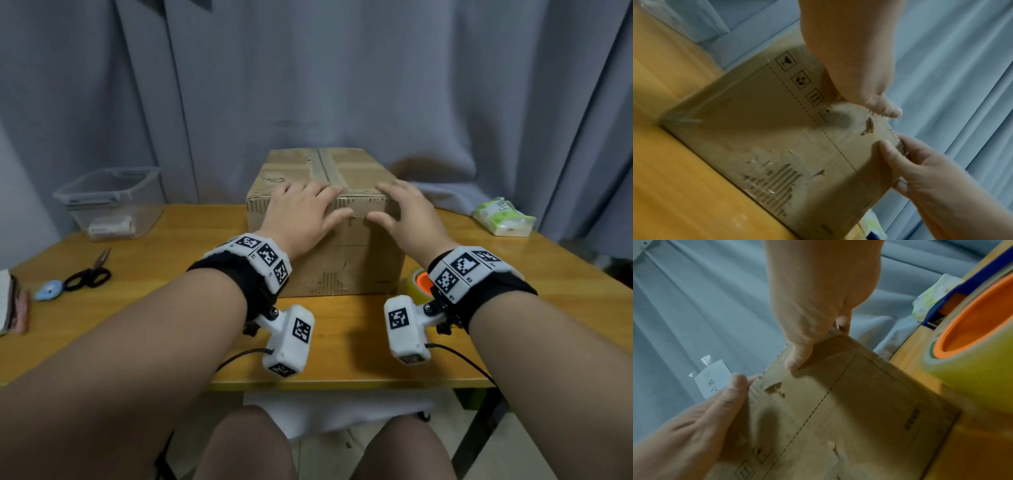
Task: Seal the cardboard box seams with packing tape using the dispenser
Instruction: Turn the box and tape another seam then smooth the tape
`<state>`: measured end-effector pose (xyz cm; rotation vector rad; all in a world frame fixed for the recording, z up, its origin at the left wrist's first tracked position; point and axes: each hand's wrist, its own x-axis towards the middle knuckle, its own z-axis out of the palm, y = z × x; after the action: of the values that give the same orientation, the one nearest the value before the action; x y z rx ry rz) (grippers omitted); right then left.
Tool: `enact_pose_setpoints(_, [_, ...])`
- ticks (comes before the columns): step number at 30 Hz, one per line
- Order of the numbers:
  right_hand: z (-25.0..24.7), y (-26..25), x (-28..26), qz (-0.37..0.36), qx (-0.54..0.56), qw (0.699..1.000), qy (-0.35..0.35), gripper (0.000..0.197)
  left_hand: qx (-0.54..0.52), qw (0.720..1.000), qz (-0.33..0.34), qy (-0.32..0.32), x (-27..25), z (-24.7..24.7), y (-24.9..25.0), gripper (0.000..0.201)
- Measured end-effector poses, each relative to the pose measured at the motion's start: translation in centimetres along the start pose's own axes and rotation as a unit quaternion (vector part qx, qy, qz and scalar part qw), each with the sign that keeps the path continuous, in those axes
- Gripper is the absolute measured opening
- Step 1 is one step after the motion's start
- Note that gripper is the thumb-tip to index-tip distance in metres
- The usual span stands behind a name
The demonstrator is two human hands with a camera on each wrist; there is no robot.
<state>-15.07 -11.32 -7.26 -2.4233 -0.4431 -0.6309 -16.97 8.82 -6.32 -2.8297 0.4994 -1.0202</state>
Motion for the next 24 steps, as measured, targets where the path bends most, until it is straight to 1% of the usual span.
enact_pose_setpoints(1, [-0.3, 0.4, 0.1, -0.001, 0.013, 1.000, -0.010, 0.057, -0.027, 1.000, 0.003, -0.005, 0.8, 0.1, 0.2, 0.066])
enact_pose_setpoints(3, [-1.1, 1.1, 0.1, 0.002, 0.044, 0.999, -0.016, 0.057, -0.033, 0.999, 0.013, -0.011, 2.3, 0.4, 0.9, 0.061])
enact_pose_setpoints(5, [-2.1, 2.1, -0.4, 0.041, 0.088, 0.995, 0.020, 0.059, -0.011, 1.000, 0.008, -0.015, 3.2, 0.9, 1.6, 0.056])
enact_pose_setpoints(6, [-2.5, 2.8, -0.8, 0.077, 0.087, 0.992, 0.042, 0.060, -0.001, 1.000, 0.000, -0.010, 3.2, 1.3, 2.0, 0.057])
enact_pose_setpoints(7, [-2.7, 3.7, -1.3, 0.125, 0.041, 0.989, 0.061, 0.060, 0.012, 1.000, -0.006, 0.005, 3.0, 1.7, 2.5, 0.061])
enact_pose_setpoints(8, [-2.7, 5.0, -1.8, 0.187, -0.041, 0.980, 0.059, 0.059, 0.027, 0.999, -0.007, 0.026, 2.6, 2.3, 2.9, 0.065])
enact_pose_setpoints(9, [-2.8, 6.1, -2.3, 0.256, -0.117, 0.959, 0.039, 0.058, 0.038, 0.998, -0.006, 0.047, 2.2, 2.9, 3.4, 0.069])
enact_pose_setpoints(10, [-2.7, 7.0, -2.9, 0.325, -0.156, 0.933, -0.001, 0.057, 0.045, 0.997, -0.009, 0.065, 1.8, 3.4, 3.8, 0.071])
enact_pose_setpoints(11, [-2.6, 7.6, -3.5, 0.376, -0.164, 0.911, -0.049, 0.052, 0.042, 0.996, -0.015, 0.077, 1.5, 3.9, 4.1, 0.072])
enact_pose_setpoints(12, [-2.4, 8.1, -3.9, 0.399, -0.154, 0.899, -0.089, 0.043, 0.031, 0.996, -0.022, 0.083, 1.3, 4.1, 4.3, 0.072])
enact_pose_setpoints(13, [-2.0, 8.6, -4.3, 0.404, -0.131, 0.899, -0.107, 0.037, 0.017, 0.996, -0.028, 0.086, 1.3, 4.2, 4.5, 0.070])
enact_pose_setpoints(15, [-1.5, 9.1, -5.1, 0.401, -0.085, 0.908, -0.089, 0.047, -0.003, 0.995, -0.036, 0.090, 1.3, 4.0, 4.6, 0.065])
enact_pose_setpoints(17, [-1.6, 8.9, -5.6, 0.399, -0.076, 0.908, -0.103, 0.053, -0.015, 0.996, -0.037, 0.082, 1.3, 3.6, 4.6, 0.063])
enact_pose_setpoints(19, [-2.1, 8.3, -5.6, 0.394, -0.102, 0.901, -0.147, 0.047, -0.022, 0.997, -0.032, 0.068, 1.2, 3.3, 4.5, 0.061])
enact_pose_setpoints(21, [-2.5, 7.7, -5.6, 0.407, -0.117, 0.891, -0.162, 0.035, -0.028, 0.998, -0.030, 0.050, 1.0, 2.7, 4.5, 0.060])
enact_pose_setpoints(23, [-2.5, 7.7, -5.7, 0.418, -0.102, 0.893, -0.129, 0.031, -0.043, 0.998, -0.031, 0.024, 1.1, 2.0, 4.5, 0.058])
enact_pose_setpoints(24, [-2.7, 7.6, -5.5, 0.424, -0.071, 0.898, -0.089, 0.030, -0.049, 0.998, -0.031, 0.007, 1.4, 1.4, 4.4, 0.056])
